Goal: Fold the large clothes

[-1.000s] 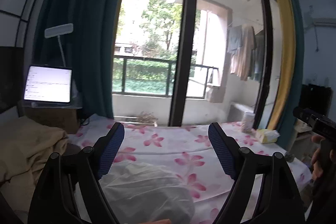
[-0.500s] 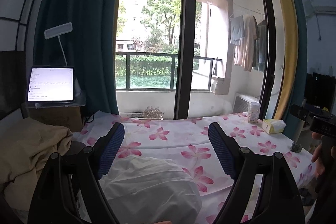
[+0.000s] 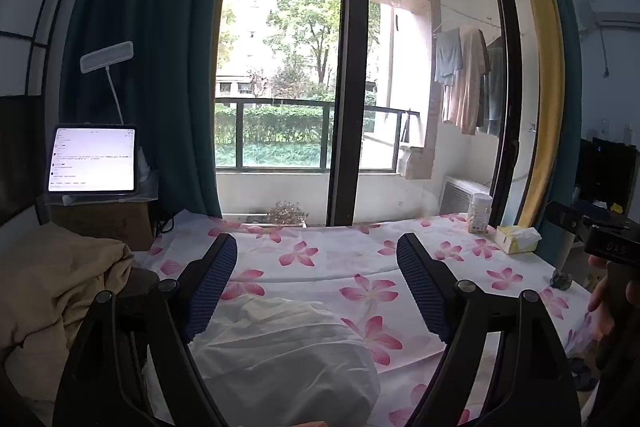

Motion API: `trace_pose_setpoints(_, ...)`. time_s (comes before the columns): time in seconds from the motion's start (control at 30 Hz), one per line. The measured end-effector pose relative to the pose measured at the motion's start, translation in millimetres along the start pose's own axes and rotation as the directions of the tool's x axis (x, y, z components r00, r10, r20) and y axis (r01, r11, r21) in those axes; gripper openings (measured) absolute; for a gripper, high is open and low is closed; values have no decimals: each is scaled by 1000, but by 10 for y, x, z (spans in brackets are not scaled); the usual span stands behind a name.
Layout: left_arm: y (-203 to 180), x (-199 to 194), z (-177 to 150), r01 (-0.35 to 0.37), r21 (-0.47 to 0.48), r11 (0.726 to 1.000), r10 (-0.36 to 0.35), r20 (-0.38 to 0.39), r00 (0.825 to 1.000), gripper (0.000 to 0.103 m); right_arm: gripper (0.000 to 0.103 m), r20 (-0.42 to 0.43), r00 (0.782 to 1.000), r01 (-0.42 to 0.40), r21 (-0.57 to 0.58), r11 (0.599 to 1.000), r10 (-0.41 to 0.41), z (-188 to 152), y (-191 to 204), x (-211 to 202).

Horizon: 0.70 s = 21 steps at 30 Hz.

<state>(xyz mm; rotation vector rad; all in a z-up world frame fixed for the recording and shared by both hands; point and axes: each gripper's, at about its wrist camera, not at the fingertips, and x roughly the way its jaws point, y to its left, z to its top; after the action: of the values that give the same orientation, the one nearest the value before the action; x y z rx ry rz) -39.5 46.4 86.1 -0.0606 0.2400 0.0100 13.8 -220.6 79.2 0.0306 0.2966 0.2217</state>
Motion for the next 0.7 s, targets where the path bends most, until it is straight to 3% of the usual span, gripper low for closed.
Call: trace_pose_setpoints(0.7,9,37,-34,9,-7,1000,-9,-16,1000,85,101,-11,1000,-3,-6,1000,3,-40,16,9)
